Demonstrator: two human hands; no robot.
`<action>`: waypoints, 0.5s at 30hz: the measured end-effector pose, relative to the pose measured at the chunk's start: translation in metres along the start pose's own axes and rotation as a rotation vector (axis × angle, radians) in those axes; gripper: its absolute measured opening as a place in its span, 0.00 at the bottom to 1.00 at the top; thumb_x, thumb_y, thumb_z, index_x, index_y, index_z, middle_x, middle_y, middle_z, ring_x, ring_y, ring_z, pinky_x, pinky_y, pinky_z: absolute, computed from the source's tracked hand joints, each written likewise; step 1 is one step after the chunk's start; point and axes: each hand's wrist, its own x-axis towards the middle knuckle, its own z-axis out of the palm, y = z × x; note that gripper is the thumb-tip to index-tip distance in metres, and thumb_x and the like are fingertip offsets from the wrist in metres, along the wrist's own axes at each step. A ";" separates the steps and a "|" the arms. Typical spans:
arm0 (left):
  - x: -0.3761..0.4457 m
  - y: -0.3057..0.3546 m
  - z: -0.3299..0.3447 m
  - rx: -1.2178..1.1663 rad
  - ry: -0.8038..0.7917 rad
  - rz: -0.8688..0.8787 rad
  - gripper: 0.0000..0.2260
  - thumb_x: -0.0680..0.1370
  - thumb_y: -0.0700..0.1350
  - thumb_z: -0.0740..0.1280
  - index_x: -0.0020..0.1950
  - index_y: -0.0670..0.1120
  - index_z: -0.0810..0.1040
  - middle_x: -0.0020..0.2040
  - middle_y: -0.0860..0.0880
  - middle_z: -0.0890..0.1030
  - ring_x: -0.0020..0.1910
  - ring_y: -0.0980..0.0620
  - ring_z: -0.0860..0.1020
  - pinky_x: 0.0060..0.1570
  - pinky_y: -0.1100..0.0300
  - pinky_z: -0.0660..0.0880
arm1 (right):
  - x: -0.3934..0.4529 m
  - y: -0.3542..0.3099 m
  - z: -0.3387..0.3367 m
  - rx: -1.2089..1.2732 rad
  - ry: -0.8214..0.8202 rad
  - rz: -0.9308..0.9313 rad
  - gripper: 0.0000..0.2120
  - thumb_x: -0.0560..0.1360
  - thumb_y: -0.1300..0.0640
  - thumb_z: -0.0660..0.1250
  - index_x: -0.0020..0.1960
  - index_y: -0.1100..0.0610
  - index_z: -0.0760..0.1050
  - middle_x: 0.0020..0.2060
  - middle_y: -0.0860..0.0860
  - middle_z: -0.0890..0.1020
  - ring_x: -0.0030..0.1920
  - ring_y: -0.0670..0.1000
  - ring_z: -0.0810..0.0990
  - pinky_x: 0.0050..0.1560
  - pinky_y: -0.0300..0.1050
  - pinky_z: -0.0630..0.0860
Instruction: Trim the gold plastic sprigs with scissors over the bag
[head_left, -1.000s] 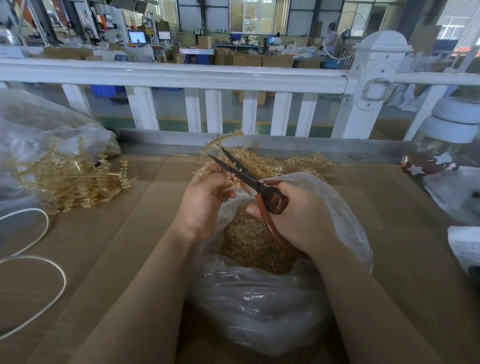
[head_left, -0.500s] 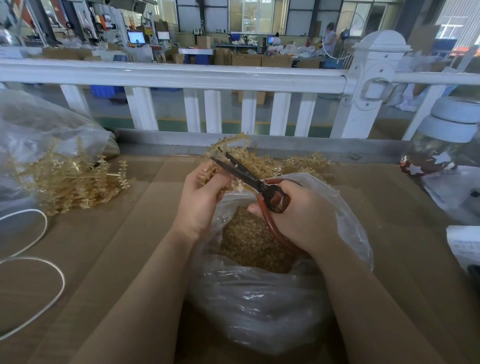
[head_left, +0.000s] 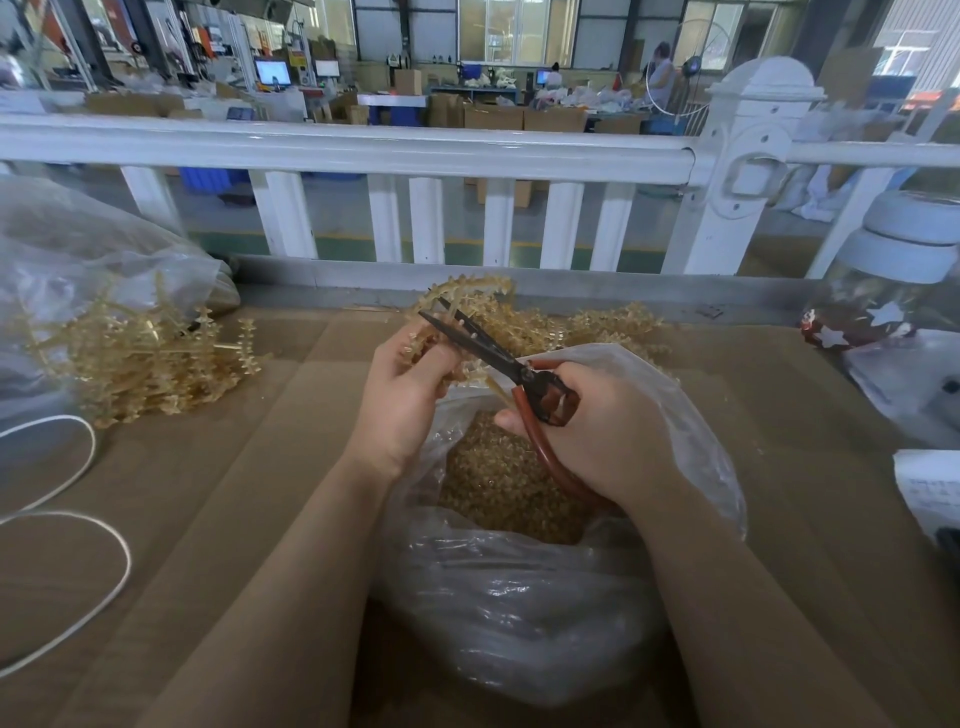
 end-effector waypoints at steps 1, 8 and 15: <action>0.000 0.000 0.000 -0.001 -0.002 0.002 0.12 0.74 0.43 0.64 0.39 0.58 0.83 0.31 0.60 0.74 0.30 0.62 0.68 0.31 0.68 0.65 | 0.000 0.000 0.000 -0.004 0.005 -0.003 0.35 0.64 0.21 0.59 0.57 0.44 0.81 0.42 0.33 0.79 0.46 0.38 0.77 0.49 0.34 0.73; 0.002 0.000 -0.001 -0.015 0.000 0.013 0.12 0.74 0.42 0.64 0.38 0.57 0.83 0.30 0.60 0.73 0.30 0.60 0.67 0.31 0.67 0.64 | 0.001 0.001 0.001 -0.029 0.032 -0.002 0.34 0.63 0.21 0.59 0.55 0.43 0.81 0.36 0.30 0.74 0.40 0.37 0.75 0.43 0.28 0.68; -0.005 0.004 0.006 0.011 -0.078 0.003 0.09 0.72 0.41 0.65 0.40 0.52 0.82 0.32 0.61 0.80 0.32 0.66 0.76 0.34 0.75 0.69 | 0.001 0.008 0.004 -0.079 0.108 -0.095 0.24 0.72 0.31 0.66 0.53 0.49 0.82 0.41 0.41 0.84 0.40 0.43 0.80 0.44 0.45 0.81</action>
